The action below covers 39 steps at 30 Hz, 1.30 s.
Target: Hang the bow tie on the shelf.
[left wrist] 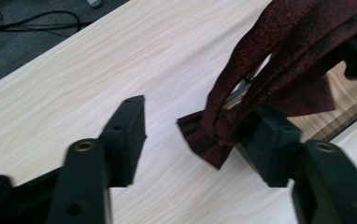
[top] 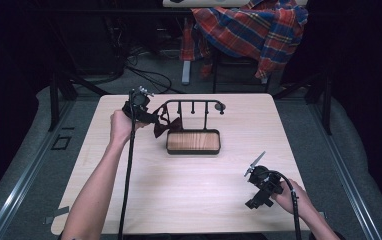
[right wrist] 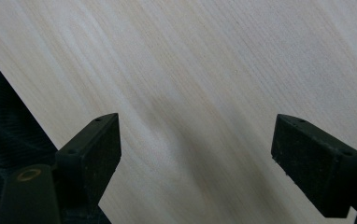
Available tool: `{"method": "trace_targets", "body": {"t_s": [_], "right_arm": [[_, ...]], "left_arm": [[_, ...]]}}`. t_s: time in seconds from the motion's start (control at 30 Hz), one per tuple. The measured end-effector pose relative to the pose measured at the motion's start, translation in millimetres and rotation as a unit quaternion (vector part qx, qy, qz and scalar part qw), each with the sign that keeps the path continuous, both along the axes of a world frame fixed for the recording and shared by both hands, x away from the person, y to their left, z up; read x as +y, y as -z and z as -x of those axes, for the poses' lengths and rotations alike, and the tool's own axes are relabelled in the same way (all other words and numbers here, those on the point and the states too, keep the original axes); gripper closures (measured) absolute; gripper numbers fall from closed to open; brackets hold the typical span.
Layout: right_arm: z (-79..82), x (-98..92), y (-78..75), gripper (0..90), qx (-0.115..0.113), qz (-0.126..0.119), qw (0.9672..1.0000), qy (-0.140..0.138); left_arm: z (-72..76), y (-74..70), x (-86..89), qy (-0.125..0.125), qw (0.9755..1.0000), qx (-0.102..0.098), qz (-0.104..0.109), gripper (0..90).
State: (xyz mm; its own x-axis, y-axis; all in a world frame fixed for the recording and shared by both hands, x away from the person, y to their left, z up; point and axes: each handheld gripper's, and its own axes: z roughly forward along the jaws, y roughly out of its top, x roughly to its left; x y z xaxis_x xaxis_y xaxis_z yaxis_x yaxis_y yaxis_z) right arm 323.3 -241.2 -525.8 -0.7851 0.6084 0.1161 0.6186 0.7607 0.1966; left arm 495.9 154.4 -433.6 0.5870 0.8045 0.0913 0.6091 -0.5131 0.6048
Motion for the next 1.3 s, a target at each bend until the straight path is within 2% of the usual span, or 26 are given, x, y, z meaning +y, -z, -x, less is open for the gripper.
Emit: {"method": "trace_targets", "body": {"t_s": [0.03, 0.4, 0.47, 0.53, 0.63, 0.7, 0.8, 0.93, 1.17, 1.3], "right_arm": [[-0.2, -0.2, -0.3, 15.9, 0.000, 0.002, 1.0000, 0.000], [-0.1, -0.3, -0.3, 15.9, -0.001, 0.001, 1.0000, 0.000], [0.3, -0.2, 0.5, 15.9, 0.000, -0.005, 1.0000, 0.003], [0.0, 0.0, -0.3, 16.0, 0.001, 0.005, 1.0000, -0.001], [0.1, 0.1, -0.1, 16.0, 0.000, 0.001, 1.0000, 0.000], [0.4, 0.0, 0.4, 15.9, 0.000, -0.004, 1.0000, 0.003], [0.0, -0.1, -0.4, 16.0, -0.001, 0.003, 1.0000, 0.000], [0.5, 0.4, -0.8, 15.9, 0.000, 0.005, 1.0000, 0.000], [0.6, 0.5, -0.5, 16.0, 0.000, 0.005, 1.0000, -0.001], [0.6, 0.7, -0.7, 15.9, 0.002, 0.006, 1.0000, -0.001]], "left_arm": [[0.6, -0.7, 0.7, -0.001, 1.0000, -0.003, 0.000, 35.7], [9.6, -13.2, 3.4, -0.003, 0.9997, -0.021, -0.007, 19.7], [12.1, -15.7, 4.0, -0.001, 0.9998, -0.020, -0.005, 18.2], [14.9, -18.4, 4.7, 0.002, 0.9998, -0.022, -0.002, 16.7], [19.9, -23.0, 5.5, 0.006, 0.9998, -0.019, -0.001, 15.9], [24.0, -25.7, 5.8, 0.004, 0.9998, -0.017, -0.006, 15.6], [30.9, -27.8, 7.1, 0.000, 0.9999, -0.007, -0.013, 15.4], [43.1, -26.7, 7.6, 0.007, 0.9996, -0.002, -0.028, 14.9], [66.4, -19.1, 10.4, 0.015, 0.9982, 0.006, -0.058, 8.6], [78.5, -14.2, 13.7, 0.016, 0.9979, 0.009, -0.062, 5.1]]}}
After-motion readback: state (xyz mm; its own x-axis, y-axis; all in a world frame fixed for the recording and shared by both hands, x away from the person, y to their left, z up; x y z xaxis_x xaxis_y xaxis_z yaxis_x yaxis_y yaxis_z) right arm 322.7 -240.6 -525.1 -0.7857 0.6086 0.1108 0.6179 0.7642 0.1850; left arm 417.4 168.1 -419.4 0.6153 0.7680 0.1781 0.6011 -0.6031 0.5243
